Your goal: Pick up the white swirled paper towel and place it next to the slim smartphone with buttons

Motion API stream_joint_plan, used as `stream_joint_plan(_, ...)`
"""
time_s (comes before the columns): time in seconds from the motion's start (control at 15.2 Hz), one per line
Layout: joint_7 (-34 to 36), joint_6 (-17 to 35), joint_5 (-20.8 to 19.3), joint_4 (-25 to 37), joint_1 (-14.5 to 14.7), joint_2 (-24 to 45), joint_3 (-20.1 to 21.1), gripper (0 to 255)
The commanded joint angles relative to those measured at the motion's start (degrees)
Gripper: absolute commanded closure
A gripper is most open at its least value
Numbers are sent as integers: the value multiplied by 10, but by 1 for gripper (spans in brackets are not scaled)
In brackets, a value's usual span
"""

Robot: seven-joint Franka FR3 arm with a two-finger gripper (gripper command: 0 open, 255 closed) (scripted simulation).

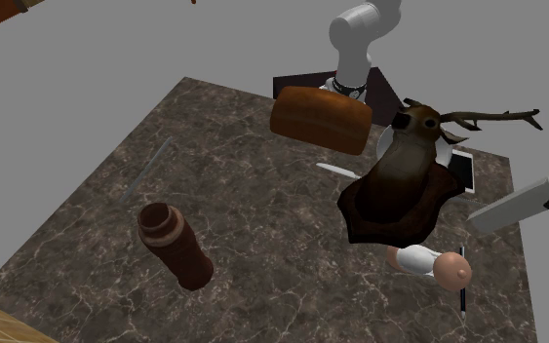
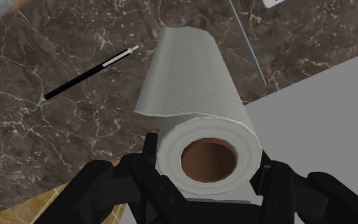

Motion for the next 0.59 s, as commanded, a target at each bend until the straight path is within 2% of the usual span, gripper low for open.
stream_joint_plan(0.0, 0, 4, 0, -1, 0, 3, 0, 255)
stream_joint_plan(0.4, 0, 4, 0, -1, 0, 3, 0, 255)
stream_joint_plan(0.46, 0, 4, 0, -1, 0, 3, 0, 0)
stream_joint_plan(0.53, 0, 4, 0, 0, 0, 3, 0, 0)
